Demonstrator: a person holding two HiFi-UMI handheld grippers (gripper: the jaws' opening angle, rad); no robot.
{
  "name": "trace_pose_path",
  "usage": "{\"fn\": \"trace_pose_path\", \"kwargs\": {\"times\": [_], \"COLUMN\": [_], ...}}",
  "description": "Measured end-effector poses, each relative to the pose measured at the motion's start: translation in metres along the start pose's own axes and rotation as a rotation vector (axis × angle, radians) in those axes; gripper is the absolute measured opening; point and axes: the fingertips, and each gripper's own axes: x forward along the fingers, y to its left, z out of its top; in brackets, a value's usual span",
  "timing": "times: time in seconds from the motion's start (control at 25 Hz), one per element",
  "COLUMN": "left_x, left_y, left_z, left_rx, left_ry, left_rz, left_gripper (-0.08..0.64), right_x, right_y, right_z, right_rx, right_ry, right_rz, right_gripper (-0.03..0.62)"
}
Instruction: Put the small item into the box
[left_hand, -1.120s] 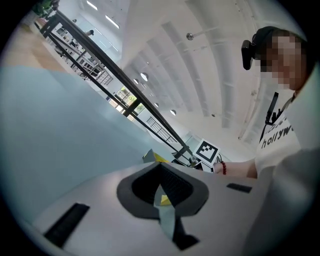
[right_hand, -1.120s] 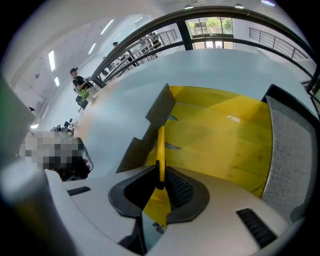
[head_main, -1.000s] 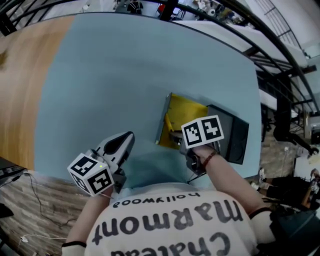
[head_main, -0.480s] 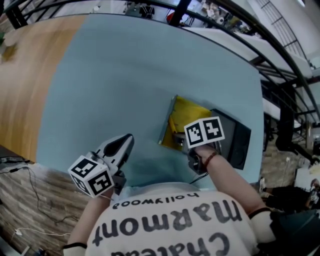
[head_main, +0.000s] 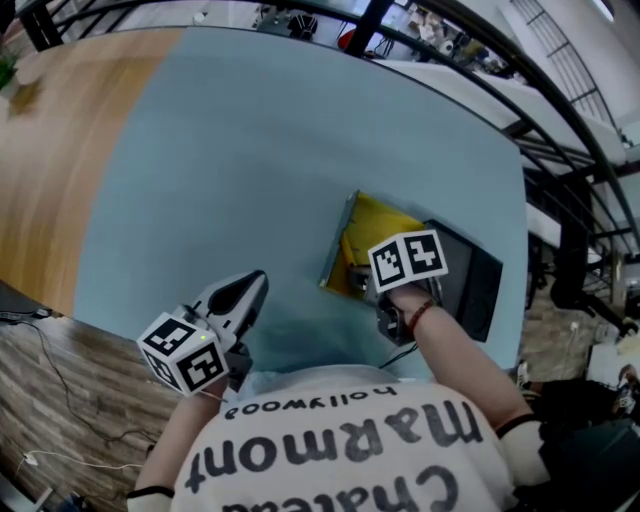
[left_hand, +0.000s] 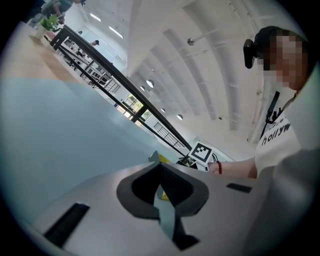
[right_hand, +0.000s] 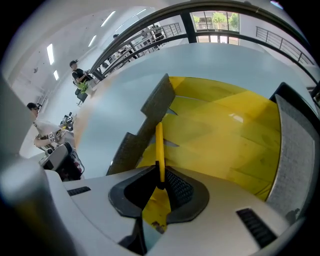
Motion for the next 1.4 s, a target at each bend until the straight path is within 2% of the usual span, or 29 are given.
{"fn": "trace_pose_path", "kwargs": {"times": [0.76, 0.92, 1.04, 1.16, 1.28, 1.4], "left_x": [-0.008, -0.012, -0.018, -0.021, -0.020, -0.024], "left_y": [0.007, 0.011, 0.017, 0.020, 0.014, 0.007], "left_z": [-0.006, -0.002, -0.002, -0.001, 0.005, 0.011], "left_rx": [-0.020, -0.005, 0.003, 0.014, 0.047, 0.087], "left_ry": [0.023, 0.038, 0.059, 0.096, 0.096, 0.099], "left_rz": [-0.004, -0.015, -0.027, -0.021, -0.056, -0.064], "left_gripper": [0.002, 0.002, 0.002, 0.002, 0.002, 0.002], "right_x": [-0.001, 0.001, 0.000, 0.005, 0.008, 0.006], "right_y": [-0.003, -0.001, 0.003, 0.005, 0.005, 0.006], "right_z": [-0.002, -0.001, 0.002, 0.002, 0.000, 0.000], "right_rx": [-0.024, -0.047, -0.101, -0.101, -0.064, -0.021], "right_ry": [0.005, 0.002, -0.002, 0.023, 0.063, 0.037], "right_rz": [-0.032, -0.058, -0.075, -0.052, 0.005, 0.044], "right_gripper": [0.074, 0.074, 0.075, 0.074, 0.074, 0.074]}}
